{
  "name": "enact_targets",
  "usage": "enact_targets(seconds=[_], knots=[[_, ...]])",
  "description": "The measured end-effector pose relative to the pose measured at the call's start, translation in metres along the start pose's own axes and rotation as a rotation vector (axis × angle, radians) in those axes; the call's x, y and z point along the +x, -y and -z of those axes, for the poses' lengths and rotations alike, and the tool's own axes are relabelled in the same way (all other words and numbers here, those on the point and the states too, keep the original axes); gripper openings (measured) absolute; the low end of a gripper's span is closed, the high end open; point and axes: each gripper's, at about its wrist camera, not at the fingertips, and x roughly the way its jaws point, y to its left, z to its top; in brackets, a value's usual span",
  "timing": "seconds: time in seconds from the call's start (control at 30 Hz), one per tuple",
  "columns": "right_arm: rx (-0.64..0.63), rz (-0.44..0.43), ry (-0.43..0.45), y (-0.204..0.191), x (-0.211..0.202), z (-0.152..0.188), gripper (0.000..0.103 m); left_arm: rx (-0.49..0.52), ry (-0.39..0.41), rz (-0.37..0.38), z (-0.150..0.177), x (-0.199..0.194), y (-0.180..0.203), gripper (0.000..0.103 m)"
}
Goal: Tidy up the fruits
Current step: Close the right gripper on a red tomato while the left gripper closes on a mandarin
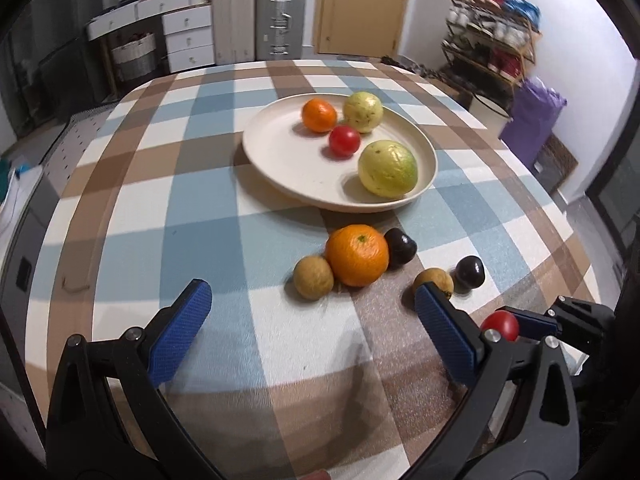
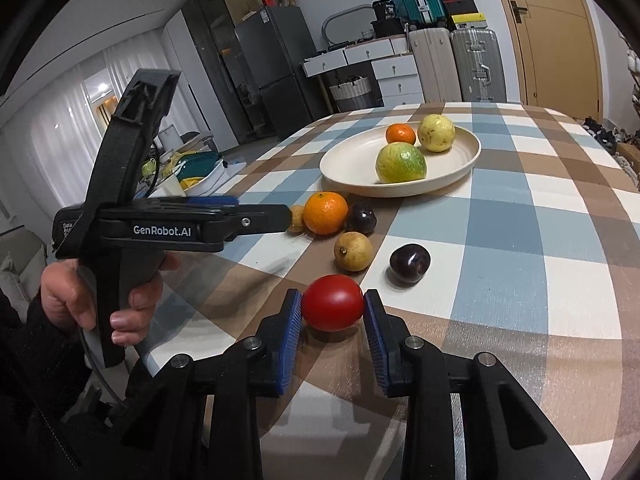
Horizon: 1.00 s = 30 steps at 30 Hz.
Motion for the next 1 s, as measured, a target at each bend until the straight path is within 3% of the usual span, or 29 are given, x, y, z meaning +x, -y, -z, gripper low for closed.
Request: enact_targets(seconds=[0.2,0.43,0.77,1.0], knots=[[0.019,-0.014,0.005,0.008,0.002,-0.002,0.032,0.073,-0.024,-0.025,-0.019,0.013,0.004,0.101],[0.051,-0.028,0.018,0.018,-0.003,-0.004,0.032,0.136,-0.083,0.025,-0.030,0.030,0.007,0.101],[0.079,-0.046,0.023,0.028,-0.005,-0.010,0.032,0.211,-0.169,0.020,-0.034,0.055,0.016,0.101],[0.072,-0.032,0.001,0.028,-0.001,-0.014,0.032,0.203,-0.195,0.123,-0.036,0.062,0.012,0.071]])
